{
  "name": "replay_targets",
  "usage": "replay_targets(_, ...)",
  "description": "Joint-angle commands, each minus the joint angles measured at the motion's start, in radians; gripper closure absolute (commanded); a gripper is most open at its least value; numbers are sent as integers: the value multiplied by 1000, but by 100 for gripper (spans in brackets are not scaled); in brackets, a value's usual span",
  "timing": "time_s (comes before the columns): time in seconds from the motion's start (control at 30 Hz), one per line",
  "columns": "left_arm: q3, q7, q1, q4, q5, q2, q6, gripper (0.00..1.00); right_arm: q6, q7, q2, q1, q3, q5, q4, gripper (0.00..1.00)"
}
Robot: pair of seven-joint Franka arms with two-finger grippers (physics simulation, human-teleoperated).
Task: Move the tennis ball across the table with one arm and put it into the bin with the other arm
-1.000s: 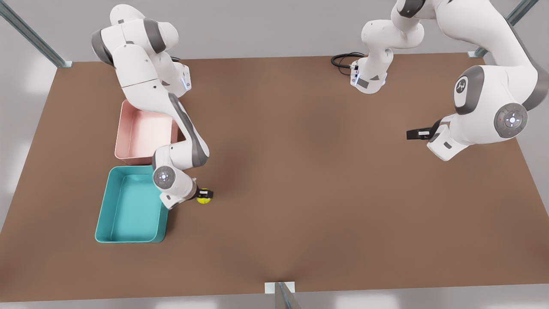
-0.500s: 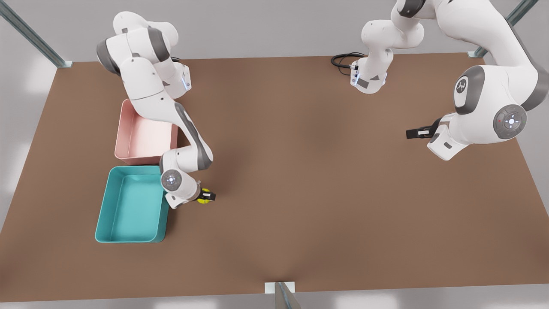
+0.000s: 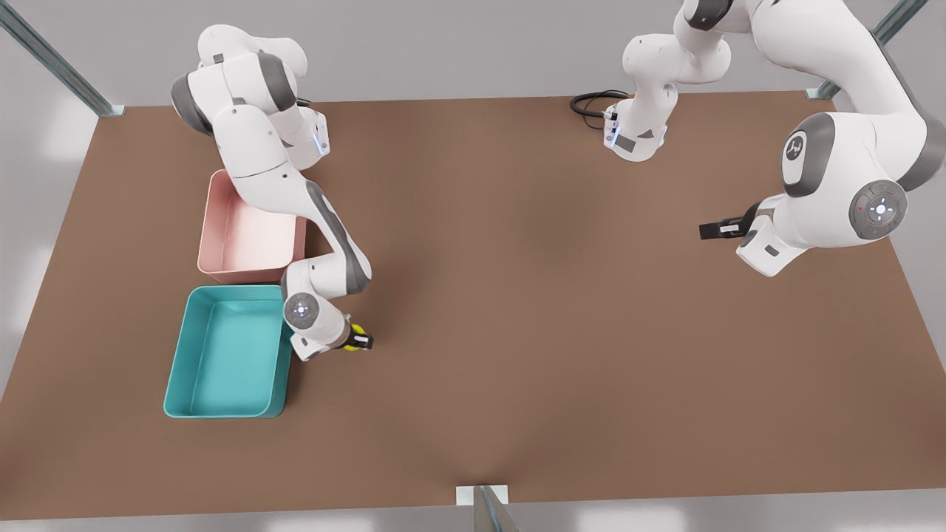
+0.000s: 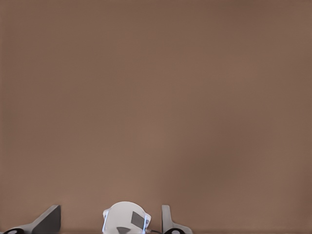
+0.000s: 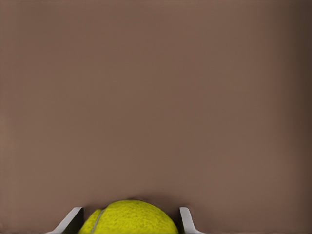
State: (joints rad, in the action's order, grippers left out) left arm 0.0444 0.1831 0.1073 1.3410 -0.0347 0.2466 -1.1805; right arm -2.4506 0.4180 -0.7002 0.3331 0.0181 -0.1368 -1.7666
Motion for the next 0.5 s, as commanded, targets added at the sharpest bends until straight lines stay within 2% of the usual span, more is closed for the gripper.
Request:
replay_targets(0.0,0,18,0,0,-1,-1,1,0,5,18,1,0,-4,5,9,36)
replay_targets(0.13,0,19,0,0,1,-1,1,0,44,-18,25,-16,-20,5,47,37)
replay_targets(0.23,0,19,0,0,-1,-1,1,0,175,-93,116,-71,-33,5,133,37)
replay_targets(0.33,0,18,0,0,-2,-1,1,0,269,-321,176,-153,-23,20,157,37)
replay_targets(0.47,0,18,0,0,-2,-1,1,0,325,-605,183,-318,9,106,165,37)
